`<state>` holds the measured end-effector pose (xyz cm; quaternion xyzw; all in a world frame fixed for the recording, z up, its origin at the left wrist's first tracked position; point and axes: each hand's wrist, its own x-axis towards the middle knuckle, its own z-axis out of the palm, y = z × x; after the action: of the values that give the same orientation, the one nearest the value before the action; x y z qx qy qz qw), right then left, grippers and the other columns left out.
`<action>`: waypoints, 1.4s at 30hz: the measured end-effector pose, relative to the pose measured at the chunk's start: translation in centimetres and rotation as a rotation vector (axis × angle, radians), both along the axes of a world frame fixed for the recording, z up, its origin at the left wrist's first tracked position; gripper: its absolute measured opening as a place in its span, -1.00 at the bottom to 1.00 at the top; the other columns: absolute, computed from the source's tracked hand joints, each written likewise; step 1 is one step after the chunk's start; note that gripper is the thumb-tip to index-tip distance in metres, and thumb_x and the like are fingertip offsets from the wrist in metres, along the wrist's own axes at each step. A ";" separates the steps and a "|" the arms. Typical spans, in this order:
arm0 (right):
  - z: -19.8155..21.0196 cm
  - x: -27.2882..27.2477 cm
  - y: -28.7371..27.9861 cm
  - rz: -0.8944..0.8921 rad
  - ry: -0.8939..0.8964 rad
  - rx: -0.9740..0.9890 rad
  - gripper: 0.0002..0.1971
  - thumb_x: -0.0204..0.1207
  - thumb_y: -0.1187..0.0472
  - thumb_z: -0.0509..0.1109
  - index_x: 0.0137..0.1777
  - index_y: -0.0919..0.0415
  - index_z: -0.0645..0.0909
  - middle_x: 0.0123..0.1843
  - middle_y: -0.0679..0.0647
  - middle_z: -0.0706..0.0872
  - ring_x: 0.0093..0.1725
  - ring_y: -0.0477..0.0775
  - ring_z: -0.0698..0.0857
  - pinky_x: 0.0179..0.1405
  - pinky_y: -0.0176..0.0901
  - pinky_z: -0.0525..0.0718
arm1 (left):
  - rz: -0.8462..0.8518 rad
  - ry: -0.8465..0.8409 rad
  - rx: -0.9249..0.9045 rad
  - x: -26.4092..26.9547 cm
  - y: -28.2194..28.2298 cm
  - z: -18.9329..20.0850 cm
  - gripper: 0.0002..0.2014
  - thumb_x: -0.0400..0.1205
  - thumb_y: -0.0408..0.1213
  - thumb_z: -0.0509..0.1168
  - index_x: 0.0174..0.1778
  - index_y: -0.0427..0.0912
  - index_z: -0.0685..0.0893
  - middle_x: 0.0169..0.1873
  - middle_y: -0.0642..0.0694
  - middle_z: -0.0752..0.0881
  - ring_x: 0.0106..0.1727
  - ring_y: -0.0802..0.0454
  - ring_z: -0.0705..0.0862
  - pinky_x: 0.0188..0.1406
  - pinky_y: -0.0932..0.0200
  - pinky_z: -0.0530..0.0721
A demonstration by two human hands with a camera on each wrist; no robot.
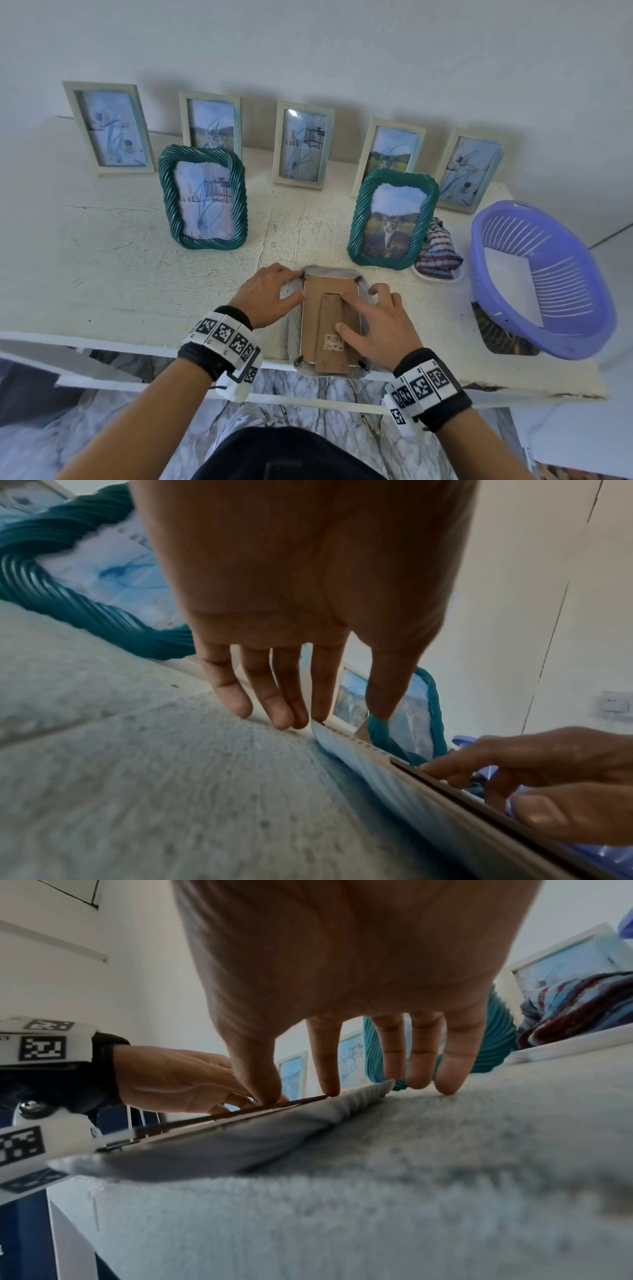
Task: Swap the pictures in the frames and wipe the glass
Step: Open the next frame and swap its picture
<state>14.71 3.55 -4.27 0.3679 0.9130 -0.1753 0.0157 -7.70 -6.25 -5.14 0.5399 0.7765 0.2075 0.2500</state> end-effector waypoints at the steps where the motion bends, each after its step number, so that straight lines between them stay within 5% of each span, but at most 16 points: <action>1: -0.1 0.0 0.0 -0.002 0.013 -0.005 -0.40 0.45 -0.35 0.24 0.49 -0.20 0.40 0.29 0.10 0.29 0.23 0.16 0.37 0.19 0.02 0.54 | -0.019 0.003 -0.027 0.0 0.0 0.1 -0.09 0.38 0.45 -0.08 0.53 -0.05 0.50 0.31 -0.06 0.58 0.34 -0.04 0.53 0.34 -0.05 0.52; 7: 0.0 0.0 -0.3 -0.015 0.064 -0.050 -0.43 0.49 -0.26 0.32 0.49 -0.17 0.41 0.32 0.10 0.25 0.28 0.14 0.33 0.25 -0.05 0.49 | -0.041 -0.103 -0.097 -0.5 0.2 0.3 -0.12 0.41 0.48 0.02 0.54 0.00 0.48 0.35 -0.03 0.51 0.41 0.02 0.43 0.45 0.01 0.39; 11: -0.2 0.0 -0.5 -0.026 0.125 -0.110 -0.44 0.49 -0.18 0.38 0.48 -0.11 0.45 0.32 0.11 0.22 0.29 0.16 0.34 0.28 -0.09 0.43 | 0.017 -0.289 -0.122 -0.9 0.5 1.3 -0.52 0.67 0.09 0.23 0.47 -0.03 0.57 0.32 0.00 0.51 0.40 0.07 0.46 0.40 0.16 0.34; 15: -0.3 -0.1 -0.2 -0.033 0.137 -0.136 -0.42 0.48 -0.19 0.39 0.49 -0.11 0.45 0.32 0.07 0.21 0.32 0.14 0.34 0.30 -0.12 0.41 | 0.010 -0.363 -0.122 -0.8 0.8 1.9 -0.60 0.71 -0.06 0.23 0.45 -0.11 0.59 0.21 0.05 0.51 0.30 0.13 0.47 0.27 0.25 0.31; 26: -0.4 0.0 -0.2 -0.028 0.138 -0.123 -0.42 0.47 -0.19 0.39 0.49 -0.11 0.45 0.31 0.09 0.21 0.31 0.16 0.35 0.31 -0.08 0.42 | 0.034 -0.308 -0.122 -0.7 0.8 0.6 -0.59 0.68 0.03 0.26 0.44 0.04 0.59 0.28 -0.02 0.48 0.39 0.06 0.44 0.51 0.02 0.35; 30: -0.6 0.1 -0.3 -0.043 0.164 -0.129 -0.43 0.48 -0.20 0.38 0.48 -0.13 0.45 0.34 0.09 0.22 0.32 0.16 0.34 0.31 -0.07 0.43 | -0.025 -0.170 -0.086 -0.5 -0.1 1.2 -0.57 0.67 0.04 0.28 0.46 0.08 0.55 0.13 -0.03 0.54 0.18 0.08 0.56 0.35 0.08 0.50; 34: -0.6 0.0 -1.1 -0.062 0.143 -0.101 -0.45 0.51 -0.19 0.33 0.50 -0.12 0.42 0.42 0.13 0.22 0.36 0.18 0.31 0.34 -0.04 0.42 | 0.108 -0.192 -0.015 1.2 -1.4 1.3 -0.59 0.59 -0.18 0.39 0.33 0.01 0.44 -0.09 0.03 0.70 -0.14 0.12 0.73 -0.02 0.13 0.70; 38: -0.4 -0.3 -2.0 -0.082 0.155 -0.108 -0.49 0.58 -0.14 0.27 0.52 -0.11 0.39 0.50 0.13 0.24 0.38 0.19 0.30 0.37 -0.04 0.38 | 0.233 -0.261 0.032 2.5 -2.2 0.5 -0.54 0.58 -0.35 0.37 0.37 -0.05 0.41 -0.24 0.02 0.70 -0.27 0.10 0.74 -0.25 0.25 0.70; 42: 0.1 -0.2 -2.6 -0.064 0.236 -0.196 -0.53 0.62 -0.13 0.24 0.51 -0.10 0.41 0.53 0.10 0.32 0.47 0.14 0.30 0.39 -0.09 0.35 | 0.375 -0.321 0.123 2.4 -3.2 2.0 -0.50 0.56 -0.37 0.37 0.38 -0.01 0.40 -0.25 -0.04 0.69 -0.26 0.02 0.74 -0.27 0.11 0.78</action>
<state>14.55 1.00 -4.20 0.3703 0.8749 -0.3059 -0.0615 -5.27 -9.42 -3.15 0.3606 0.7994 0.3801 0.2941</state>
